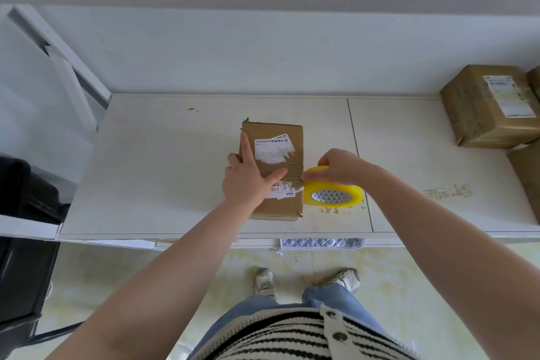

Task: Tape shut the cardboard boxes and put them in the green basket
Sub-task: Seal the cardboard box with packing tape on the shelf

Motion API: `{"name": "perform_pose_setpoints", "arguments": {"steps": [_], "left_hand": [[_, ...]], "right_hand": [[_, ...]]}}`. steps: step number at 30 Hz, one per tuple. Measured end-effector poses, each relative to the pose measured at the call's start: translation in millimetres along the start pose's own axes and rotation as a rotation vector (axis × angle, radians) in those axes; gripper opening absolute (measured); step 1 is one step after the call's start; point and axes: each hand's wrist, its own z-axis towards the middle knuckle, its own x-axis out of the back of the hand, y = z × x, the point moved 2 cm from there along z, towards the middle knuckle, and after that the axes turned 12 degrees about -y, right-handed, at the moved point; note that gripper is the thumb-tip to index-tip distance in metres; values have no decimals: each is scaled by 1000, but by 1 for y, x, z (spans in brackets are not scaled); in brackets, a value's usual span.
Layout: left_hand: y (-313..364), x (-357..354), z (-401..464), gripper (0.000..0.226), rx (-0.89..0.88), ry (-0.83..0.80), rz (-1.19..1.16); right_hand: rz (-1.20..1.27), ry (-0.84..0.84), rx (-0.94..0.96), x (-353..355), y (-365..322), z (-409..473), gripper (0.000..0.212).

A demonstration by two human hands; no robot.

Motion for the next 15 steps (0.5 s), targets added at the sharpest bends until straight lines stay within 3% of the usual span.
{"name": "perform_pose_setpoints", "arguments": {"steps": [7, 8, 11, 13, 15], "left_hand": [[1, -17, -1, 110, -95, -84, -602], [2, -18, 0, 106, -94, -101, -622], [10, -13, -2, 80, -121, -52, -315], [23, -10, -3, 69, -202, -34, -339], [32, -12, -4, 75, -198, -123, -392]], "right_hand": [[-39, 6, 70, 59, -20, -43, 47], [-50, -5, 75, 64, -26, -47, 49], [-161, -13, 74, 67, -45, -53, 43], [-199, 3, 69, 68, -53, -51, 38], [-191, 5, 72, 69, -56, -50, 40]]}}
